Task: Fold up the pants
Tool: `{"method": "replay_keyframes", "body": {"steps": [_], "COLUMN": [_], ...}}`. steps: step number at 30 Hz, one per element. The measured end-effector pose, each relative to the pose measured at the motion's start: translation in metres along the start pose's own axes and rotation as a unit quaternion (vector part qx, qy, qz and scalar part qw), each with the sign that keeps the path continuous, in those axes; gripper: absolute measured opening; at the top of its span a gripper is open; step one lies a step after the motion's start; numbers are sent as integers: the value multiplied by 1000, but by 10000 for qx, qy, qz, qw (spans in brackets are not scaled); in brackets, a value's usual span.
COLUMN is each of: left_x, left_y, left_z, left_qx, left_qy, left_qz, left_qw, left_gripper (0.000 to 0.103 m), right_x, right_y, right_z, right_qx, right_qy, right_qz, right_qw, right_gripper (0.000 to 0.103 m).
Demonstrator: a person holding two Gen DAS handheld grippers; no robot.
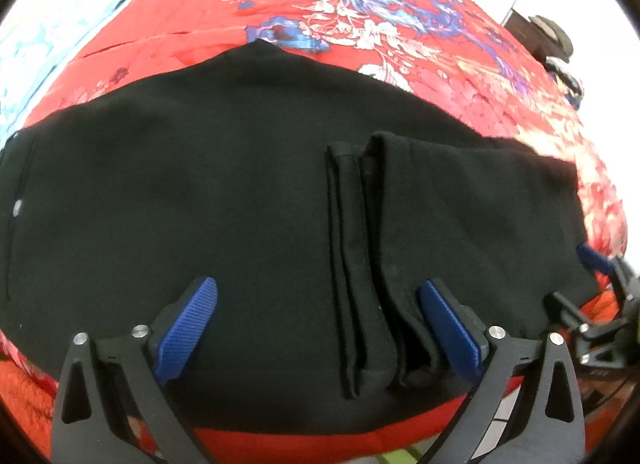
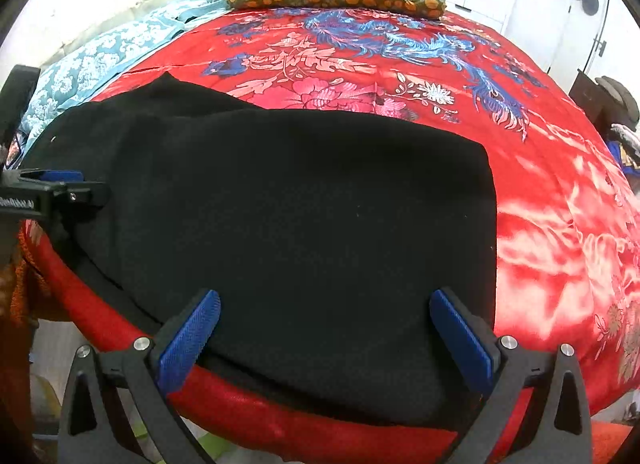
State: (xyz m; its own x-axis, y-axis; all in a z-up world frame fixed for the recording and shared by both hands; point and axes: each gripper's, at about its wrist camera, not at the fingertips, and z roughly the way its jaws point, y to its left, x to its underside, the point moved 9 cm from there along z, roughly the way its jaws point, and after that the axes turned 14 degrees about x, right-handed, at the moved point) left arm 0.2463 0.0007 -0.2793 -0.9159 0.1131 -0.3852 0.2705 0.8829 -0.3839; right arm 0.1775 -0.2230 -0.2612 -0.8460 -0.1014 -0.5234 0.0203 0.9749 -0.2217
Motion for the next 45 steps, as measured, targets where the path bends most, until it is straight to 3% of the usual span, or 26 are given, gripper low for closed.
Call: {"method": "replay_keyframes", "body": {"steps": [3,7,9,11,12,14,18,25,29,32,35,37,38,40,45], "left_x": [-9,-37,-52,-61,-69,-81,-84,-86,-96,-99,-92,-82,-75,-64,-51], "left_y": [10,75,127,152,154,149,146,142,144,172,224,262,277,287,276], "left_z": [-28,-63,-57,-35,-28,-18,-10,-30,-80,-114,-139,-143,-141,-126,-86], "left_qx": [158,-571,-846,-614,-527,-701,-833,-380,-50,98,-225,-514,-477,-102,585], "left_qy": [-282,-759,-666,-331,-337,-279,-301,-351,-831,-1058,-1227,-1170,-1080,-767,-21], "left_qz": [-189,-596,-1116,-1175,-937,-307,70,-47,-238,-598,-943,-1219,-1342,-1394,-980], "left_qw": [9993,9937,9879,9906,9936,9967,9960,9987,9962,9925,9877,9843,9839,9872,9935], "left_gripper": [101,101,101,102,102,103,103,101,101,101,101,101,101,101,102], "right_x": [0,0,-1,-1,-1,-1,-1,-1,-1,-1,-2,-2,-2,-2,-4], "right_y": [-1,-1,-1,-1,-1,-1,-1,-1,-1,-1,-1,-1,-1,-1,0], "right_z": [0,0,0,1,1,1,1,2,2,3,3,3,4,4,6], "right_qx": [-16,-5,10,29,31,28,40,79,69,65,58,65,66,78,100], "right_qy": [3,3,-5,-21,-21,-7,-27,-56,-36,-33,-33,-43,-45,-36,8], "right_qz": [7,33,50,61,56,54,66,92,89,88,79,87,89,101,100], "right_qw": [10000,10000,10000,10000,10000,10000,10000,9999,9999,9999,9999,9999,9999,9999,9999], "right_gripper": [103,103,103,103,103,103,103,103,103,103,103,103,103,103,103]}}
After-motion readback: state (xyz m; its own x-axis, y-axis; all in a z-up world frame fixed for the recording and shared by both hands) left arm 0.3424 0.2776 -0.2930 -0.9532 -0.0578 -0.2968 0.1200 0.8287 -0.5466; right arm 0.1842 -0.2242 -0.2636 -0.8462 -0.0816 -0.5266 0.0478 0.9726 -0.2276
